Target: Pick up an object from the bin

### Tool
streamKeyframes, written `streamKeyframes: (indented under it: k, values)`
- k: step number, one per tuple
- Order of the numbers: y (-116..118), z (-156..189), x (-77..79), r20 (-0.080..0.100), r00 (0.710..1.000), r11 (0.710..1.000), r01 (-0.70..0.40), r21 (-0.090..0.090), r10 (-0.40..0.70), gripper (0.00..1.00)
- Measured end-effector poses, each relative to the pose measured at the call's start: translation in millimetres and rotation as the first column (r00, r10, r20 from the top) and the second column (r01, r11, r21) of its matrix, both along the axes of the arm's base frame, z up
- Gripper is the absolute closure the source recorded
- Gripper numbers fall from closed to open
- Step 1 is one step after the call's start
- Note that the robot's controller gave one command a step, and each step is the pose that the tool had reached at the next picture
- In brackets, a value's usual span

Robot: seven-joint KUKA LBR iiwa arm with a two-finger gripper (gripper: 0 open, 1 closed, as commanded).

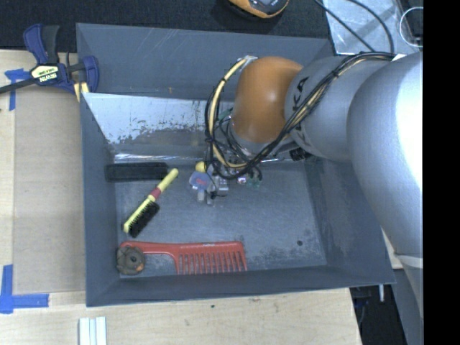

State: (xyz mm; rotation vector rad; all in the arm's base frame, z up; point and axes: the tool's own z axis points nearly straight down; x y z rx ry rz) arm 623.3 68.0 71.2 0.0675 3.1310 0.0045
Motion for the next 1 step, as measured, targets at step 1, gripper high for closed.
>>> streamKeyframes:
  k: [1]
  values:
    - [10.6, 2.3, 2.8, 0.001, 1.0, 1.0, -0.022, -0.001, 0.022, 1.0]
